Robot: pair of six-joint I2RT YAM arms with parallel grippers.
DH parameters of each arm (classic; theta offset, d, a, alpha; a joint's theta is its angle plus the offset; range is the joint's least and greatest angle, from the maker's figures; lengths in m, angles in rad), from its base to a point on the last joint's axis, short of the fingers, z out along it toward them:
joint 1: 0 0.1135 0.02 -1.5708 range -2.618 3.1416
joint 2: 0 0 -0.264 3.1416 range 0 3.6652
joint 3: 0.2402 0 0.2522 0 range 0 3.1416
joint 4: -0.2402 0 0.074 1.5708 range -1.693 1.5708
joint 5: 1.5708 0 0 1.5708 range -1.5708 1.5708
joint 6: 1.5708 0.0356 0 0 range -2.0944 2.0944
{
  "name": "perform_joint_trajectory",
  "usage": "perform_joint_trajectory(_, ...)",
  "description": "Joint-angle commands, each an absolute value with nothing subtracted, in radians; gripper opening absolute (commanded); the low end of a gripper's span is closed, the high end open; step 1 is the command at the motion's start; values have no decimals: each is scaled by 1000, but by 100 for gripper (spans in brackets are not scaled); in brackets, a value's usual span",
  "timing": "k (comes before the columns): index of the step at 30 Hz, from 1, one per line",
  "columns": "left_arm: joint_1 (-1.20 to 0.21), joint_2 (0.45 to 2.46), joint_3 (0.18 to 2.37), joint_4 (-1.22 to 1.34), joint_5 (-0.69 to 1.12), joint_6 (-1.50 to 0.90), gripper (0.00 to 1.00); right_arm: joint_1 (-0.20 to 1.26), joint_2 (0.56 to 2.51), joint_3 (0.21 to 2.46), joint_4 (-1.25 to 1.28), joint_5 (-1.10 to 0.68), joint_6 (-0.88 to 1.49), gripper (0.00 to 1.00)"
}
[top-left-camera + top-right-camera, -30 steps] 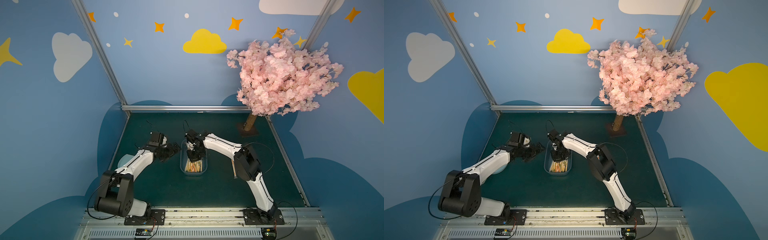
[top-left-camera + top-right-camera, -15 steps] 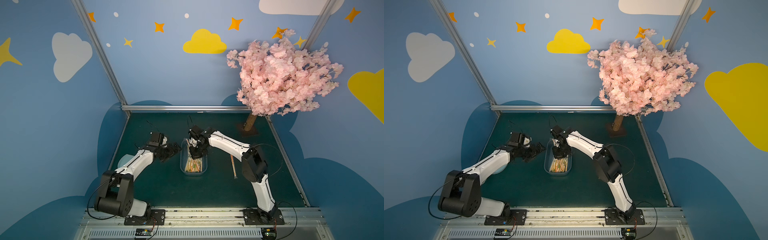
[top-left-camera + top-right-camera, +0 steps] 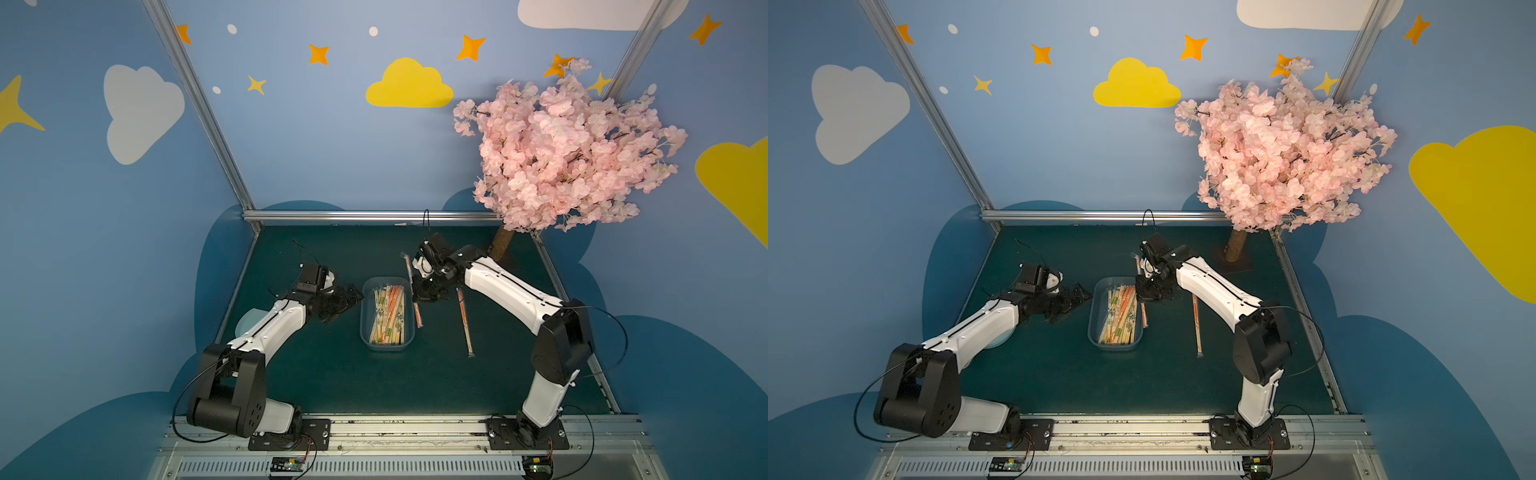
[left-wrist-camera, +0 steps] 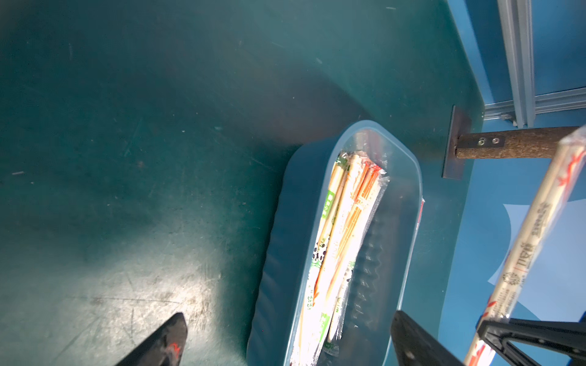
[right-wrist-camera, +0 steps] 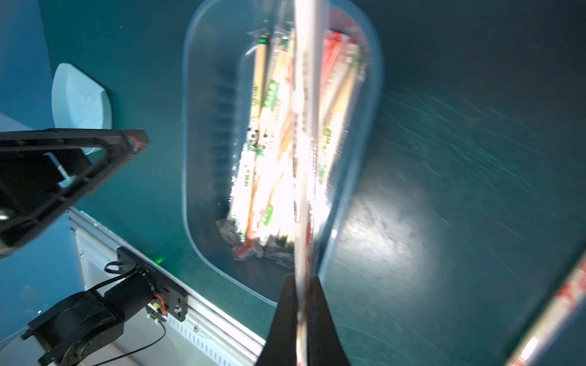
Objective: Take the paired disposable chopsticks out of the storage box
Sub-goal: Place the paired disposable chopsticks at the center of the board.
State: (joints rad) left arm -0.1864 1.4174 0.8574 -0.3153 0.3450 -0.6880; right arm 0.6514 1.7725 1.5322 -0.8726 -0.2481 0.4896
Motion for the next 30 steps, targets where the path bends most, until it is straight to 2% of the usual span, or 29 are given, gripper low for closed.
perform_joint_trajectory(1,-201,1389,881,-344,361,-670,100,600,1710,1412,-848,-197,480,0)
perform_joint_trajectory(10,-277,1392,865,-340,323,-700,100,511,1681,1186,-825,-77,415,0)
perform_joint_trajectory(24,-321,1425,883,-353,295,-720,100,464,1760,1099,-773,-27,402,0)
perform_joint_trajectory(30,-322,1414,875,-357,299,-719,100,458,1757,1097,-776,-18,403,17)
